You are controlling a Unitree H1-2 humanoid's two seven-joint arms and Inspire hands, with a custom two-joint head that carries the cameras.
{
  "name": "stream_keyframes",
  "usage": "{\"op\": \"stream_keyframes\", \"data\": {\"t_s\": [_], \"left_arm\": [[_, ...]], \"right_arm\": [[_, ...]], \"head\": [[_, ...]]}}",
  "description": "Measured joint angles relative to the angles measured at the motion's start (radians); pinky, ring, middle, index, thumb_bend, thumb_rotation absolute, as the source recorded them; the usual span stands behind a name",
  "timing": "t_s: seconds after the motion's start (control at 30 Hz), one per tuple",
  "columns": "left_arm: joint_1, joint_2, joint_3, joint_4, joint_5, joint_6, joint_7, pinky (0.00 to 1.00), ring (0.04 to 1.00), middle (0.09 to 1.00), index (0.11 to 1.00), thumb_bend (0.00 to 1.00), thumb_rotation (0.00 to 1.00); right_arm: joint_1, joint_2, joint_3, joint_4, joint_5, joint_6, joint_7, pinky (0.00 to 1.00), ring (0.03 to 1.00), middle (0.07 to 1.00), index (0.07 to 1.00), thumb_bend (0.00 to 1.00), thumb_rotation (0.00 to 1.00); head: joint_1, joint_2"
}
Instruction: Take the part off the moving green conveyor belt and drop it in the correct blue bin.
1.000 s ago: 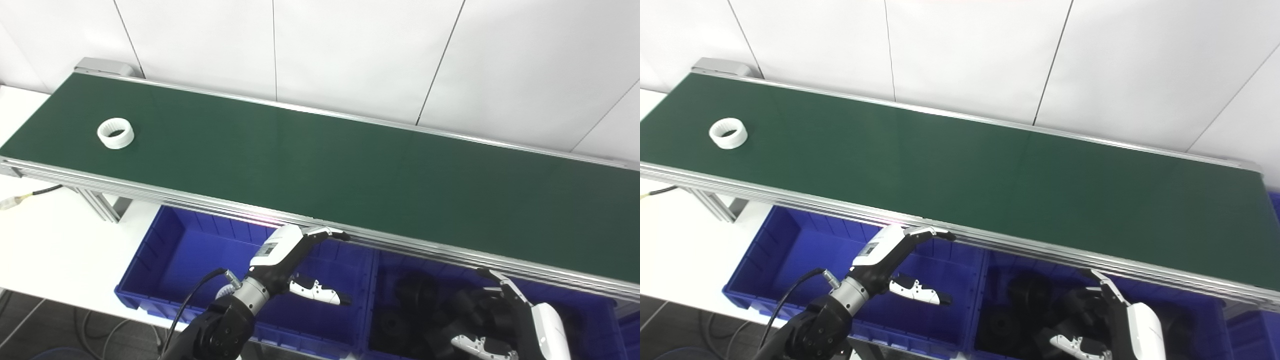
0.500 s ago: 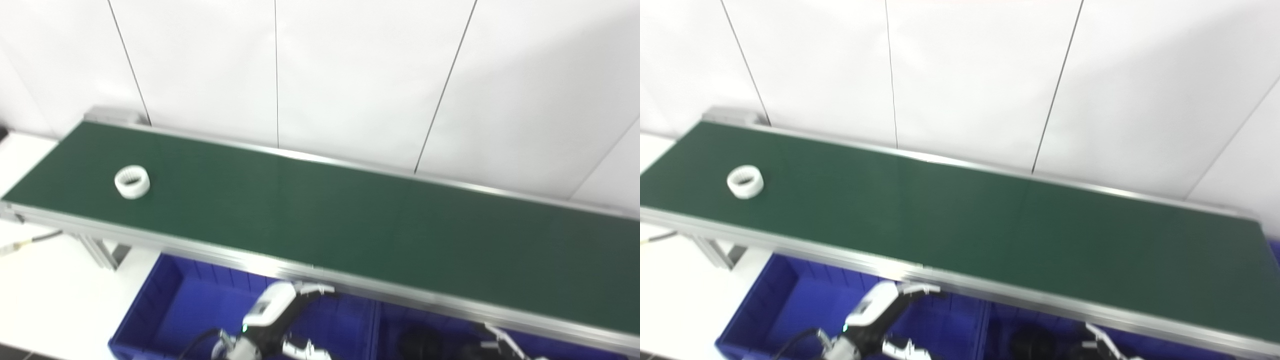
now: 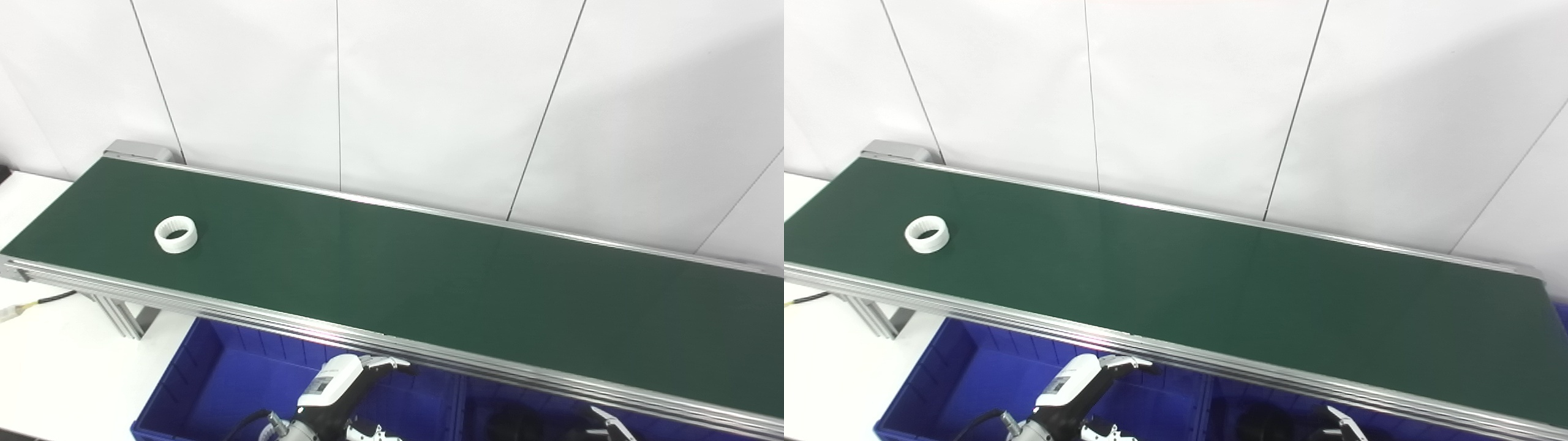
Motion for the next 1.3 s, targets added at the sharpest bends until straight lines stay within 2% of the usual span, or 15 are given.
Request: {"op": "stream_keyframes", "data": {"t_s": [0.13,0.17,0.23,0.37,0.57,0.73,0.93,1.3], "left_arm": [[-0.001,-0.002,0.000,0.000,-0.003,0.000,0.003,0.84,0.837,0.811,0.786,0.93,0.52],[-0.001,-0.002,0.000,0.000,-0.005,0.000,0.003,0.80,0.825,0.815,0.796,0.91,0.53],[0.001,-0.006,0.005,0.000,-0.032,-0.007,0.004,0.74,0.798,0.808,0.792,0.90,0.48],[0.010,-0.017,0.021,-0.028,-0.099,-0.038,0.004,0.67,0.755,0.792,0.782,0.89,0.46],[0.007,-0.042,0.050,-0.164,-0.166,-0.060,0.006,0.71,0.779,0.797,0.780,0.88,0.45],[-0.037,-0.047,0.081,-0.185,-0.186,-0.066,0.006,0.73,0.788,0.800,0.793,0.88,0.47],[-0.049,-0.061,0.102,-0.214,-0.158,-0.055,0.006,0.75,0.796,0.806,0.798,0.87,0.48],[-0.051,-0.079,0.143,-0.218,-0.062,0.024,0.019,0.72,0.791,0.823,0.809,0.81,0.42]], "right_arm": [[0.000,0.000,-0.001,0.004,0.001,0.000,-0.001,0.58,0.620,0.636,0.791,0.80,0.10],[-0.001,0.000,-0.001,0.006,0.001,0.000,-0.001,0.58,0.621,0.636,0.791,0.80,0.10],[-0.001,-0.001,-0.001,0.012,0.001,0.000,-0.002,0.59,0.621,0.637,0.793,0.79,0.10],[-0.001,-0.003,-0.002,0.014,0.005,0.000,-0.002,0.58,0.619,0.637,0.794,0.80,0.10],[-0.010,-0.003,-0.002,0.034,0.009,0.000,-0.005,0.60,0.619,0.634,0.793,0.80,0.08],[-0.016,-0.003,-0.002,0.047,0.010,-0.001,-0.010,0.58,0.613,0.635,0.792,0.80,0.08],[-0.019,-0.003,-0.002,0.054,0.015,-0.001,-0.013,0.58,0.620,0.640,0.795,0.80,0.08],[-0.035,-0.007,-0.002,0.085,0.024,-0.001,-0.030,0.57,0.621,0.641,0.792,0.80,0.07]], "head": [[0.006,-0.003],[0.006,-0.003],[0.014,-0.003],[0.020,-0.008],[0.022,-0.017],[0.028,-0.023],[0.035,-0.026],[0.041,-0.037]]}}
